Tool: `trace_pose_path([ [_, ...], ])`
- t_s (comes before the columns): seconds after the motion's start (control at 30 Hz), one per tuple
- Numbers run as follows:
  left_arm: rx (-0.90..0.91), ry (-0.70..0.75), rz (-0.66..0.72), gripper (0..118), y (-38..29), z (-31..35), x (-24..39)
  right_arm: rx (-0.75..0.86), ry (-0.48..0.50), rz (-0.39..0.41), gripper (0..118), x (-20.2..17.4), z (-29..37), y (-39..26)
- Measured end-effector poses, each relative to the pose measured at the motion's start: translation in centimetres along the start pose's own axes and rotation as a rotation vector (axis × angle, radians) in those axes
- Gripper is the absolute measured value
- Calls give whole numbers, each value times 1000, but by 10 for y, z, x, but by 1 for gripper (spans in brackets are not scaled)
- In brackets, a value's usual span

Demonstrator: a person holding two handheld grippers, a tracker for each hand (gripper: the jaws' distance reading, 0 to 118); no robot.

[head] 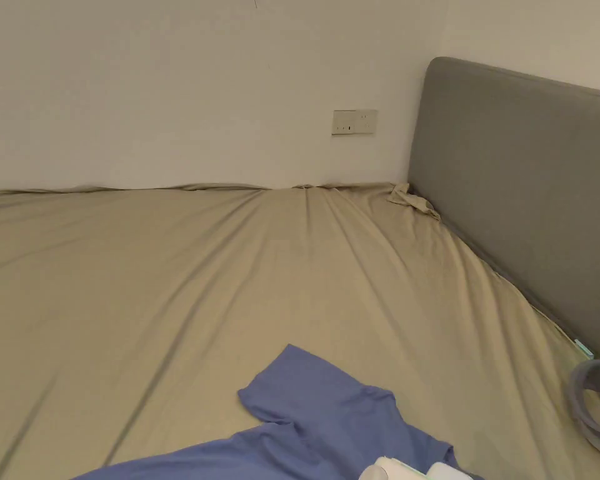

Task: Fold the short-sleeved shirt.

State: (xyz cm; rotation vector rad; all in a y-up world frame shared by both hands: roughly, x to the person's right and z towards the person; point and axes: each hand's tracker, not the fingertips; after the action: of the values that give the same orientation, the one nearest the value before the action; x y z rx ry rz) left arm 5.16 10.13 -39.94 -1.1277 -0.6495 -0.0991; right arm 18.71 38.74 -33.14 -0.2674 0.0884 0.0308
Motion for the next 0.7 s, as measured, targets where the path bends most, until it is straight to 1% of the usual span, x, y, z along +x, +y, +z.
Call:
trace_pose_path([
  [0.07, -23, -21, -2, 2, -19, -5, 8, -2, 12, 6, 4, -2, -2, -3],
  [0.1, -14, -15, 2, 8, -24, -5, 7, -1, 21, 8, 4, -5, -4, -4],
  [0.13, 3, -11, 24, 45, -27, -3, 3, -1, 37, 8, 4, -8, -6, -5],
  [0.17, 27, 1, 90, 109, -26, 2, -5, -2, 54, 4, 4, -12, -7, -5],
  [0.2, 35, 16, 149, 118, -22, 9, -17, 2, 74, -2, 4, -15, -7, -5],
  [0.23, 49, 28, 186, 118, -21, 19, -26, 6, 97, -7, 4, -18, -7, -4],
  [0.3, 180, 31, 206, 118, -19, 66, -44, 23, 140, -6, 4, -23, -7, -3],
  [0.37, 314, 14, 241, 118, -24, 132, -73, 39, 161, 3, 4, -30, -7, -2],
  [0.43, 441, 54, 320, 118, -49, 194, -102, 39, 193, 8, 4, -39, -9, -2],
  [0.47, 489, 94, 381, 118, -65, 233, -120, 33, 220, 8, 4, -44, -11, -5],
  [0.5, 525, 141, 422, 118, -82, 257, -132, 26, 240, 6, 4, -48, -13, -8],
  [0.57, 567, 340, 529, 118, -129, 299, -150, 1, 284, 9, 4, -60, -20, -22],
  [0.63, 583, 527, 630, 116, -180, 320, -157, -33, 305, 27, 4, -75, -27, -37],
  [0.67, 588, 588, 670, 94, -207, 327, -158, -54, 320, 31, 4, -83, -30, -48],
  [0.7, 606, 618, 705, 46, -229, 331, -157, -83, 341, 31, 4, -90, -34, -58],
])
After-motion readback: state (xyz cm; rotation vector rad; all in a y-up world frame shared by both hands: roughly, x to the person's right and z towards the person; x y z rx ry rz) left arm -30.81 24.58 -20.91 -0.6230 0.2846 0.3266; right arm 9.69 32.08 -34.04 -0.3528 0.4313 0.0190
